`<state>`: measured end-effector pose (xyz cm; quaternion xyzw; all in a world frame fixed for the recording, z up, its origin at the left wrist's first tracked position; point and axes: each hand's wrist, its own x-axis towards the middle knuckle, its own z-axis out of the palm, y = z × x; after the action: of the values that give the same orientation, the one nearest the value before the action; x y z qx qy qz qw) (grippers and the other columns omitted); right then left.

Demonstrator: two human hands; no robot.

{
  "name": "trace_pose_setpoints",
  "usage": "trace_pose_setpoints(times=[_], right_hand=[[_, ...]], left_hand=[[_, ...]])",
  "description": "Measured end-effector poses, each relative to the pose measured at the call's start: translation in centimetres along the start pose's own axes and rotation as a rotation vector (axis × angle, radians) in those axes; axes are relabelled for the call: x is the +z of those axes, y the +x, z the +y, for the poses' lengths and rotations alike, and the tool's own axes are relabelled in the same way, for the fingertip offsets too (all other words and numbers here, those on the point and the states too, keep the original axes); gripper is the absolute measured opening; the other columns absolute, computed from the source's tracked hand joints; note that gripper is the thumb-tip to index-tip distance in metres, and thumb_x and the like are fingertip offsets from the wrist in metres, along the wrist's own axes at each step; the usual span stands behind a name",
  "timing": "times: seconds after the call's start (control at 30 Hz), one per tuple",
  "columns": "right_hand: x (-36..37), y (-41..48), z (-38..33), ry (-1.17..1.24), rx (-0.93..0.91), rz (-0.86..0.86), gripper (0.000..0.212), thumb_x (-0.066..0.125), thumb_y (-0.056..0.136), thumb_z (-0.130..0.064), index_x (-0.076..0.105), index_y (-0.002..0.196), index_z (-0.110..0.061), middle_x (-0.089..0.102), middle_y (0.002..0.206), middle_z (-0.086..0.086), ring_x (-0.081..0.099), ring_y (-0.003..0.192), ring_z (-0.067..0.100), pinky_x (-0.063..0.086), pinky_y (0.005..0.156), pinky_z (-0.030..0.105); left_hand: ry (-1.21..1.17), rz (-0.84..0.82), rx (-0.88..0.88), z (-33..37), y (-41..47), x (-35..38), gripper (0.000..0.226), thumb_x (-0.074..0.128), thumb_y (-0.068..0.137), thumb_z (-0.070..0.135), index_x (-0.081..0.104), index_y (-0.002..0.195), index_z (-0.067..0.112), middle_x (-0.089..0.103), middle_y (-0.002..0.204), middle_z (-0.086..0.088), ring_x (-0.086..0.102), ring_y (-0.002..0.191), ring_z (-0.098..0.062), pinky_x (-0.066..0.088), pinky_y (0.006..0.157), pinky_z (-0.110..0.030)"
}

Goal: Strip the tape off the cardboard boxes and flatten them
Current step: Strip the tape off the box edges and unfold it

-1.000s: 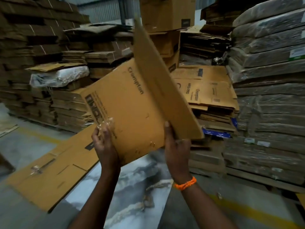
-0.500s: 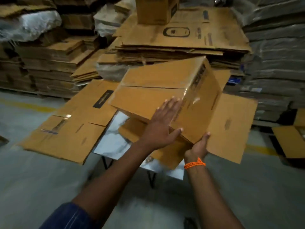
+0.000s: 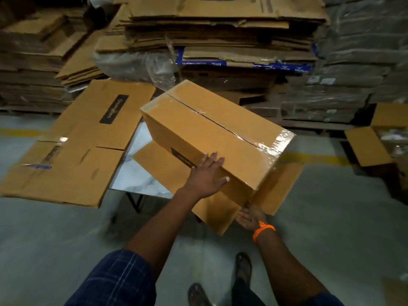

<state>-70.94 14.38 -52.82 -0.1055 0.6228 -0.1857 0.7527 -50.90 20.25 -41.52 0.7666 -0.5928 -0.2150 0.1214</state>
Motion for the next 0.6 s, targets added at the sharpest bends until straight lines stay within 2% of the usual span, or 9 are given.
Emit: trace_pose_setpoints(times=[0.07, 0.17, 0.23, 0.27, 0.33, 0.4, 0.47, 0.53, 0.6], right_hand=[[1.7, -0.5, -1.0, -0.098, 0.002, 0.018, 0.025, 0.043, 0.107, -0.025, 0.056, 0.113, -0.005, 0.060, 0.109, 0.019, 0.061, 0.088, 0.033, 0.055, 0.067, 0.044], [2.5, -2.1, -3.2, -0.293, -0.042, -0.002, 0.034, 0.043, 0.106, -0.031, 0.059, 0.093, -0.005, 0.064, 0.088, 0.013, 0.064, 0.075, 0.025, 0.051, 0.063, 0.038], [2.2, -2.5, -5.0, -0.381, -0.215, 0.069, 0.025, 0.057, 0.093, -0.030, 0.061, 0.077, -0.011, 0.065, 0.069, 0.006, 0.061, 0.057, 0.020, 0.050, 0.056, 0.033], [1.6, -2.1, -6.2, -0.429, -0.349, 0.158, 0.023, 0.063, 0.083, -0.033, 0.065, 0.074, -0.012, 0.067, 0.069, 0.008, 0.063, 0.058, 0.023, 0.053, 0.057, 0.037], [0.1, -0.7, -9.2, -0.470, -0.561, 0.311, 0.038, 0.067, 0.073, -0.045, 0.072, 0.089, -0.011, 0.075, 0.089, 0.012, 0.071, 0.082, 0.030, 0.061, 0.075, 0.050], [-0.7, 1.0, -12.9, -0.449, -0.693, 0.293, 0.053, 0.067, 0.071, -0.057, 0.069, 0.108, -0.019, 0.073, 0.106, 0.007, 0.070, 0.099, 0.027, 0.059, 0.088, 0.052], [0.1, -0.7, -16.7, -0.465, -0.802, 0.234, 0.056, 0.069, 0.077, -0.057, 0.061, 0.120, -0.022, 0.068, 0.118, 0.002, 0.066, 0.107, 0.021, 0.058, 0.089, 0.044], [0.7, -0.5, -20.4, -0.443, -0.767, 0.104, 0.035, 0.068, 0.089, -0.045, 0.062, 0.111, -0.019, 0.066, 0.113, 0.003, 0.066, 0.102, 0.020, 0.058, 0.081, 0.039], [1.4, -0.1, -23.1, -0.446, -0.556, -0.041, 0.026, 0.062, 0.096, -0.042, 0.064, 0.098, -0.016, 0.064, 0.104, 0.008, 0.066, 0.091, 0.021, 0.058, 0.075, 0.037]], left_hand=[[-0.045, 0.025, -0.034, -0.9, 0.5, 0.9, 0.076, 0.044, 0.100, 0.060, 0.009, 0.162, 0.035, -0.008, 0.171, 0.007, -0.011, 0.156, -0.027, 0.020, 0.122, -0.061], [-0.168, 0.121, -0.080, -1.4, 1.8, 1.3, 0.071, 0.040, 0.102, 0.058, 0.012, 0.162, 0.032, -0.011, 0.171, 0.002, -0.002, 0.157, -0.032, 0.015, 0.124, -0.058], [-0.283, 0.205, -0.187, -0.5, 2.9, 1.2, 0.073, 0.040, 0.101, 0.061, 0.016, 0.162, 0.030, -0.011, 0.170, 0.002, 0.008, 0.156, -0.034, 0.024, 0.122, -0.056], [-0.351, 0.250, -0.248, 0.3, 3.4, 1.1, 0.076, 0.043, 0.100, 0.062, 0.015, 0.162, 0.028, -0.013, 0.170, 0.003, 0.012, 0.155, -0.035, 0.029, 0.119, -0.054], [-0.476, 0.344, -0.348, 2.4, 4.5, 1.3, 0.087, 0.054, 0.099, 0.055, 0.007, 0.163, 0.021, -0.021, 0.169, 0.002, 0.014, 0.155, -0.034, 0.034, 0.114, -0.044], [-0.608, 0.414, -0.452, 4.5, 5.7, 1.5, 0.097, 0.063, 0.098, 0.040, -0.005, 0.162, 0.012, -0.025, 0.167, -0.001, 0.011, 0.155, -0.030, 0.032, 0.105, -0.027], [-0.706, 0.476, -0.546, 5.8, 6.8, 1.6, 0.101, 0.066, 0.098, 0.029, -0.011, 0.161, 0.008, -0.027, 0.167, -0.003, 0.009, 0.156, -0.028, 0.028, 0.099, -0.021], [-0.712, 0.516, -0.576, 6.1, 7.8, 1.7, 0.099, 0.065, 0.099, 0.027, -0.009, 0.161, 0.006, -0.027, 0.167, -0.005, 0.008, 0.156, -0.028, 0.026, 0.099, -0.017], [-0.650, 0.521, -0.568, 5.8, 8.5, 1.5, 0.096, 0.064, 0.099, 0.029, -0.006, 0.161, 0.005, -0.026, 0.167, -0.008, 0.004, 0.156, -0.026, 0.023, 0.102, -0.013]])
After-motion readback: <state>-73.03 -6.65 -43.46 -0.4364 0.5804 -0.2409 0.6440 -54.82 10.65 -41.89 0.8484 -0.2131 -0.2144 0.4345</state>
